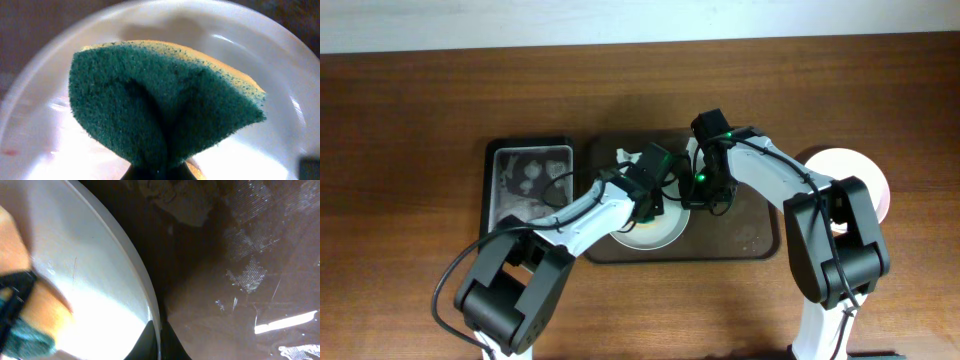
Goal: Clean dirty plates on tray and stack at the side
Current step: 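Scrub the blue-grey plate with the sponge in the left gripper, then lift the blue-grey plate with the right gripper and stack it on the pile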
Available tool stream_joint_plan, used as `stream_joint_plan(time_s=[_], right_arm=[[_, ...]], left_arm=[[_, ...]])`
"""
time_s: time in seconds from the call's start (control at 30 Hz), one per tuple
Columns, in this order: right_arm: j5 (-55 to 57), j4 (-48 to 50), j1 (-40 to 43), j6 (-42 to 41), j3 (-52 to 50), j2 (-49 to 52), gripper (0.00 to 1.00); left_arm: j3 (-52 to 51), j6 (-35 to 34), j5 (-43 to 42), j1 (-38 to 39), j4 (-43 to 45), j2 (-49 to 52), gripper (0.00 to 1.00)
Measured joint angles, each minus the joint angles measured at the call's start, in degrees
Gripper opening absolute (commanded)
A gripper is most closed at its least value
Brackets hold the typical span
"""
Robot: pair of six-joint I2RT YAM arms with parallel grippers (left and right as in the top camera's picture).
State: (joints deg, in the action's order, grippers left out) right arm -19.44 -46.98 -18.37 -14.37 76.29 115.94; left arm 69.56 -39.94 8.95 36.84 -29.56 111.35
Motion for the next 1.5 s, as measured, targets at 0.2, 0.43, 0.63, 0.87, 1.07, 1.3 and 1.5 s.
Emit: stream_joint_plan(time_s=[0.2,0.43,0.63,0.87,1.07,1.3,1.5], right_arm=[[-0.3,-0.1,0.0,0.1,0.0,0.0,0.31],[0.3,0.7,0.0,-0.1,0.1,0.2,0.04],[15.7,-6.0,0.9,0.0,1.5,-8.9,0.04],[37.4,-8.5,0.7,0.4,2.1,-20.3,0.04],[42.1,-19.7,-5.5,8.8,2.4,-20.9,0.04],[43.5,-16.3,-4.3,4.7,2.4,-20.9,0.04],[37.9,-27.3,-4.3,3.8,2.6,-20.9,0.04]], left_arm=[[3.3,12.1,0.8,-4.6,-9.1,-3.4,0.0],[4.6,19.3,-4.2,-17.4,-20.4,-14.7,0.0],[4.1,27.1,-7.5,-28.4,-21.4,-14.7,0.0],[-7.7,28.4,-7.5,-32.4,-10.6,-14.7,0.0],[-10.9,28.4,-7.5,-32.4,-8.7,-14.7,0.0],[-10.9,28.4,-7.5,-32.4,-8.7,-14.7,0.0],[-10.9,28.4,-7.5,-32.4,-9.0,-14.7,0.0]])
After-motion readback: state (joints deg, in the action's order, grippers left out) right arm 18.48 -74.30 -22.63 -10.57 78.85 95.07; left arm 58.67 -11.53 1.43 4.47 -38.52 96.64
